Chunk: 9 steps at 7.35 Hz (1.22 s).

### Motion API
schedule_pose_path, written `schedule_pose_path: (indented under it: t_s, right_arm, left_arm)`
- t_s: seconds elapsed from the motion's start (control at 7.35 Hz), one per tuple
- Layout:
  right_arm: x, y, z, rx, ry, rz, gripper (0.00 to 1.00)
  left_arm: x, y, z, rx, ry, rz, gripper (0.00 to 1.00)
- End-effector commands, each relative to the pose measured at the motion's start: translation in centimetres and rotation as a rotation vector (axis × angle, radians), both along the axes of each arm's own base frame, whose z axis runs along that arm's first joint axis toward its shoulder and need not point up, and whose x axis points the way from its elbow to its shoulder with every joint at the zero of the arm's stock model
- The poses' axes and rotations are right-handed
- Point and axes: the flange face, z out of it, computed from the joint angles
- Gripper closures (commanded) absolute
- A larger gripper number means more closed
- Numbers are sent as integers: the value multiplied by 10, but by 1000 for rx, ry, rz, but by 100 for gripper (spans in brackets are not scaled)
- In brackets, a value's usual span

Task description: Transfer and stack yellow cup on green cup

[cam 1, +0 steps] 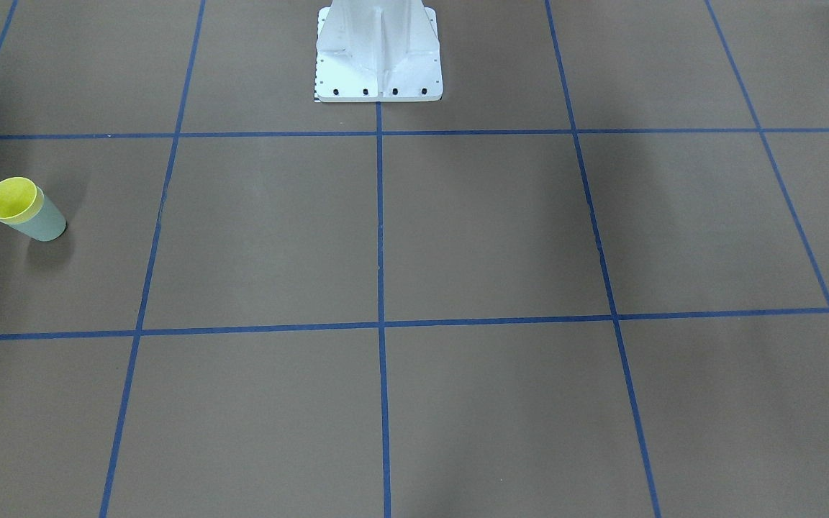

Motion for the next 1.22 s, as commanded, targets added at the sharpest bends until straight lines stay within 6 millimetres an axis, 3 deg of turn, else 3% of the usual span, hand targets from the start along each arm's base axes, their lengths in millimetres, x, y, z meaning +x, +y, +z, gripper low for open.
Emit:
schedule_pose_path:
  t_s: [0.0, 0.27, 0.54, 1.09]
  right_arm:
    - [1, 10, 29, -43, -2, -15, 0]
    - [1, 10, 33, -42, -5, -15, 0]
    - [1, 10, 39, -56, -5, -15, 0]
    - [1, 10, 41, -59, -7, -14, 0]
  left_arm:
    - [1, 19, 30, -28, 53, -40, 0]
    - [6, 32, 46, -74, 99, -125, 0]
    - [7, 29, 66, -14, 106, -122, 0]
    - [7, 26, 66, -5, 104, -125, 0]
